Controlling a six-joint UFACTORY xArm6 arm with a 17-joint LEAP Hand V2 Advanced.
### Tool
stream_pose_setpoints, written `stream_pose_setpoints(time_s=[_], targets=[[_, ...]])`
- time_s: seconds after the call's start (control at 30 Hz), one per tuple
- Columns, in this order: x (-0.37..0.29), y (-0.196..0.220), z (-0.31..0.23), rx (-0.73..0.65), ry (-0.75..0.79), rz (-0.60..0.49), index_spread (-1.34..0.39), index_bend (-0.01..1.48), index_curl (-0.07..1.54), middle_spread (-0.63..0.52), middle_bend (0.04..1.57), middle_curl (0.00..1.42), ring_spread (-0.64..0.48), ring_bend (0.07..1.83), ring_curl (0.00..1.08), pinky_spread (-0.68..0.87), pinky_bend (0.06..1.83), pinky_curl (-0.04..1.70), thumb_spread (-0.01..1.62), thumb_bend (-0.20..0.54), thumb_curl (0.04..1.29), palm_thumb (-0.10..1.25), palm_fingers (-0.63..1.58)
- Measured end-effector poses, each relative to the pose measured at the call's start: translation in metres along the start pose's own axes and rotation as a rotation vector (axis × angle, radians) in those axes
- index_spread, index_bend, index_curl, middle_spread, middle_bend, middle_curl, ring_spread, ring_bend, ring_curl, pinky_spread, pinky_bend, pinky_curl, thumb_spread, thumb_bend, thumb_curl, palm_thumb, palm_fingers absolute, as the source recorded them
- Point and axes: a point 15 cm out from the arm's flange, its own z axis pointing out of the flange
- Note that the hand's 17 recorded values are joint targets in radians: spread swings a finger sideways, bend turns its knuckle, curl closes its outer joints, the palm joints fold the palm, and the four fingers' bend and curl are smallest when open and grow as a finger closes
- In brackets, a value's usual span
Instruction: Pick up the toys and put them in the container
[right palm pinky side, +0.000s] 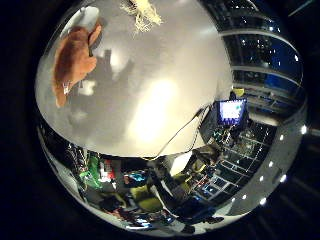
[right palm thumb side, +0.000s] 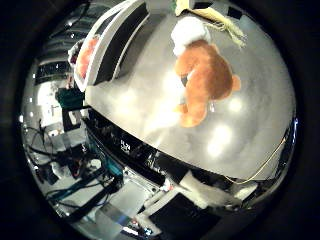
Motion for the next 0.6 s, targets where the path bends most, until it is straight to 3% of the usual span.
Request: stream_pose_setpoints(time_s=[0.27, 0.5, 0.6], targets=[[-0.005, -0.019, 0.022, -0.061, -0.016, 0.22, -0.12, 0.16, 0.26, 0.15, 0.27, 0.34, 0.23, 0.43, 0.26, 0.48, 0.6, 0.27, 0.92, -0.033, 0.29, 0.41, 0.17], [0.002, -0.029, 0.057, -0.136, -0.033, 0.279, -0.1, 0.14, 0.26, 0.18, 0.27, 0.34, 0.23, 0.46, 0.26, 0.49, 0.61, 0.27, 0.92, -0.031, 0.29, 0.39, 0.19], [0.005, -0.029, 0.074, -0.181, -0.042, 0.295, -0.08, 0.12, 0.24, 0.16, 0.34, 0.35, 0.19, 0.57, 0.27, 0.44, 0.62, 0.26, 0.92, -0.031, 0.29, 0.39, 0.3]])
